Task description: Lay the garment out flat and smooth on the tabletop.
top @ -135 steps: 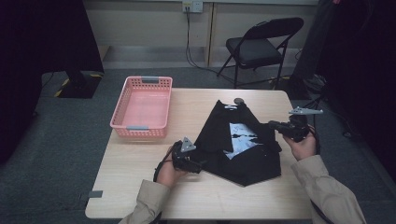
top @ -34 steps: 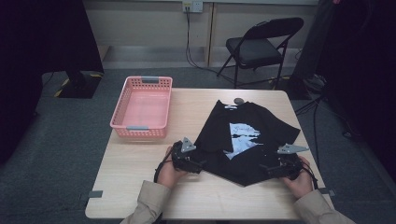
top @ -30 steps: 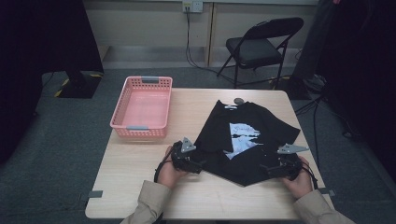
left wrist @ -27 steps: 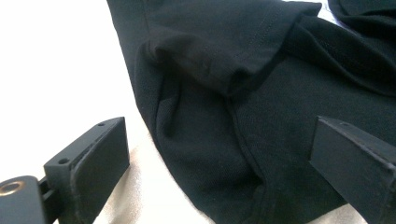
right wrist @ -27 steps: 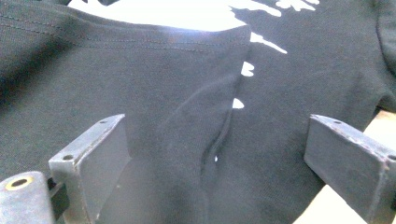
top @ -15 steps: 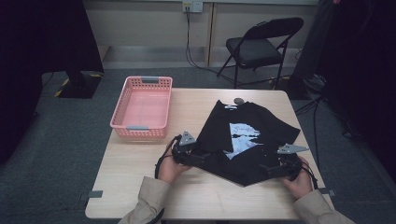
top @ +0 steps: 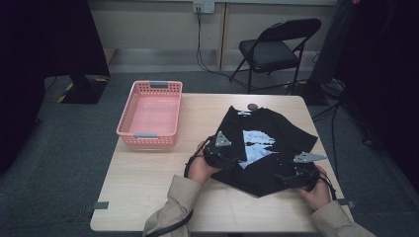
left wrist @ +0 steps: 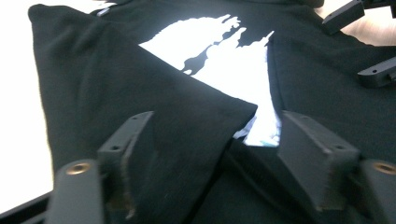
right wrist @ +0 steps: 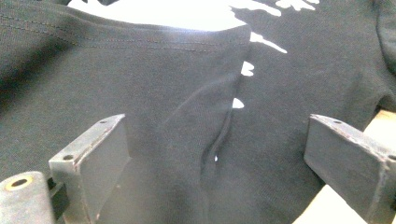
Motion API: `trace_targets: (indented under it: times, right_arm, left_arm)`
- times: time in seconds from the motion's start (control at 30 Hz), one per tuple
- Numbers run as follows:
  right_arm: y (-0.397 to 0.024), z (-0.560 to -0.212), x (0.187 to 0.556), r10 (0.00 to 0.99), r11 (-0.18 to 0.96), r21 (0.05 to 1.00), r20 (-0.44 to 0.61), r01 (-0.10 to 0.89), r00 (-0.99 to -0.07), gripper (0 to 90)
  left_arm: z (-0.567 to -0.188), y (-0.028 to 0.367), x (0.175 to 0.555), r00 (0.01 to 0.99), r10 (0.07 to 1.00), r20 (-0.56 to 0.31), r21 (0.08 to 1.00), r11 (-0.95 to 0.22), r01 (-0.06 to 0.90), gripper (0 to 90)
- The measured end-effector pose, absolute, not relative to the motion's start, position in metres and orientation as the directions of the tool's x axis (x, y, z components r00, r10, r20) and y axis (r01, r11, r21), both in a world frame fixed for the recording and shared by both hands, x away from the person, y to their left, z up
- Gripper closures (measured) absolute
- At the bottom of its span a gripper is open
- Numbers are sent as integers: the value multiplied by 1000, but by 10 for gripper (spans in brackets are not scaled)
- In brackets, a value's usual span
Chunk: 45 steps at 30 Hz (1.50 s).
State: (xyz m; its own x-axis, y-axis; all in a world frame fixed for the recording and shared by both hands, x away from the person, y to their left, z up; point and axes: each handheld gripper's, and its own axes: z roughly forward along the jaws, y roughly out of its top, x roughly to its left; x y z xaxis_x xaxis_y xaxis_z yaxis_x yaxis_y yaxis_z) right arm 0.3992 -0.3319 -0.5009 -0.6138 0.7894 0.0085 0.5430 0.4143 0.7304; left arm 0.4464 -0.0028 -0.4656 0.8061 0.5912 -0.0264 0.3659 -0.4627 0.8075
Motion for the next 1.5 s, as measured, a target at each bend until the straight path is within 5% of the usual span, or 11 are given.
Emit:
trace_targets:
  times: [0.43,0.77,1.13,1.5]
  right_arm:
    - [-332,-501,399,789,414,730,9,543,-614,64]
    - [-332,-501,399,789,415,730,9,543,-614,64]
    - [-332,-501,399,789,415,730,9,543,-614,64]
    - [-332,-501,399,789,415,730,9,543,-614,64]
  left_arm:
    - [-470,-44,454,851,525,34,746,-580,328,578]
    - [-477,-61,461,854,514,81,688,-649,326,643]
    - [-479,-68,464,857,509,79,649,-679,344,852]
    - [-467,-58,469,845,536,3,692,-610,385,874]
